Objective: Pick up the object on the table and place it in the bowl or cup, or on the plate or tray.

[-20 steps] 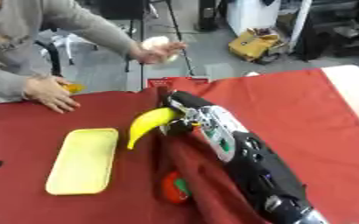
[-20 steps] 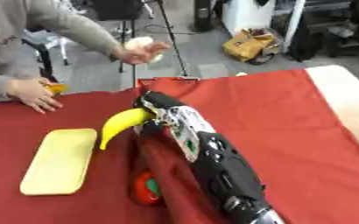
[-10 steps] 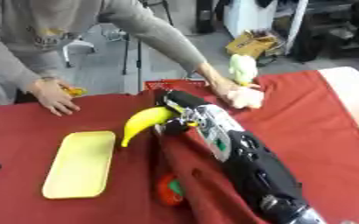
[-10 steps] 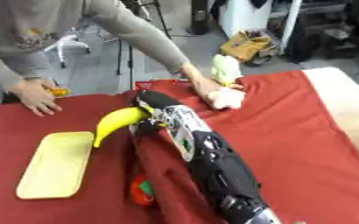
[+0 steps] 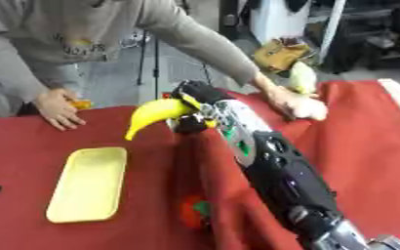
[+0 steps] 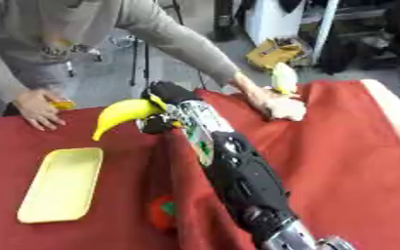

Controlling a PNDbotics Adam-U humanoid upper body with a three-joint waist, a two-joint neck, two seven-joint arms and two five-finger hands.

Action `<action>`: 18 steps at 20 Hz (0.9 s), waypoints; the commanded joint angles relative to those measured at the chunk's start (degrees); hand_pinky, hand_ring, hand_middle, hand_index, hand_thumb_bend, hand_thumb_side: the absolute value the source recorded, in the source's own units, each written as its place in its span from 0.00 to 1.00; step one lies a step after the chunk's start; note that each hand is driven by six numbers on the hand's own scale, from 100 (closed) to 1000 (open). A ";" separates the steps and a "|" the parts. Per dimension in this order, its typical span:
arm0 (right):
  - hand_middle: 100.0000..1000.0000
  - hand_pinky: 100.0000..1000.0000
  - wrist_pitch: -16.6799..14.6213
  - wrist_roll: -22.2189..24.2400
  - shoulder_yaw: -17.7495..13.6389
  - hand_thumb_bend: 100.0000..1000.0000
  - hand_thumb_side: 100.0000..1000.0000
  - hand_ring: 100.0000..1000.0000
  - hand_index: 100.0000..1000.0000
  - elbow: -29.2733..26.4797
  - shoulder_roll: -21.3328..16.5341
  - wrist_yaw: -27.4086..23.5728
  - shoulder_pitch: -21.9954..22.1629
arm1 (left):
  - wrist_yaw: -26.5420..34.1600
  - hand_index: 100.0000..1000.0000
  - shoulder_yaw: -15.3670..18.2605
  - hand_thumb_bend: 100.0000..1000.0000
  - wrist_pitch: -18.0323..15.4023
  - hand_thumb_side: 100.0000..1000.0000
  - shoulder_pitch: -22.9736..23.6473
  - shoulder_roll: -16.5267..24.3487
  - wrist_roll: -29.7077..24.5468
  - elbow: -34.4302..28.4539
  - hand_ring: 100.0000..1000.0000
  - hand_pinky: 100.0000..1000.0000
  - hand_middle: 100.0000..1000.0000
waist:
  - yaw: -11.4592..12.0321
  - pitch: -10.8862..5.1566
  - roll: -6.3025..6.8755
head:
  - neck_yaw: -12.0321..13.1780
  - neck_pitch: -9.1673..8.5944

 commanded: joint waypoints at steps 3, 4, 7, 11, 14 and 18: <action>0.39 0.23 -0.21 -0.29 0.23 0.00 0.30 0.33 0.49 -1.49 1.65 0.75 -2.09 | -0.10 0.66 -0.03 0.58 -0.14 0.89 -0.57 0.97 -0.27 -0.72 0.76 0.47 0.71 | 0.44 -1.91 -0.93 | -0.20 -0.68; 0.39 0.23 -0.46 -0.08 0.55 0.00 0.30 0.33 0.49 -1.28 2.43 0.94 -2.09 | -0.08 0.66 -0.08 0.58 -0.16 0.89 -0.60 0.95 -0.31 -0.73 0.76 0.47 0.71 | 0.57 -1.89 -0.99 | -0.26 -0.72; 0.39 0.23 -1.30 0.49 1.35 0.00 0.29 0.33 0.49 -0.42 4.97 2.07 -1.83 | -0.03 0.66 -0.30 0.58 -0.22 0.89 -0.77 0.89 -0.50 -0.73 0.76 0.47 0.71 | 1.13 -1.84 -1.10 | -0.53 -0.90; 0.39 0.24 -2.55 0.46 2.19 0.00 0.29 0.33 0.49 0.92 8.61 4.36 -1.10 | 0.04 0.66 -0.58 0.58 -0.29 0.89 -1.23 0.82 -0.66 -0.81 0.76 0.47 0.71 | 2.95 -1.63 -1.16 | -1.18 -1.50; 0.40 0.25 -3.30 -0.77 2.70 0.00 0.30 0.34 0.50 1.43 11.02 6.33 -0.15 | 0.13 0.66 -0.66 0.58 -0.30 0.88 -1.66 0.81 -0.47 -0.93 0.76 0.47 0.71 | 5.31 -1.30 -1.15 | -1.73 -2.07; 0.41 0.27 -2.90 -3.75 2.81 0.02 0.33 0.35 0.52 2.10 13.26 8.65 1.37 | 0.20 0.66 -0.86 0.58 -0.36 0.88 -2.28 0.67 -0.32 -1.13 0.76 0.47 0.71 | 8.58 -0.87 -1.17 | -2.30 -2.83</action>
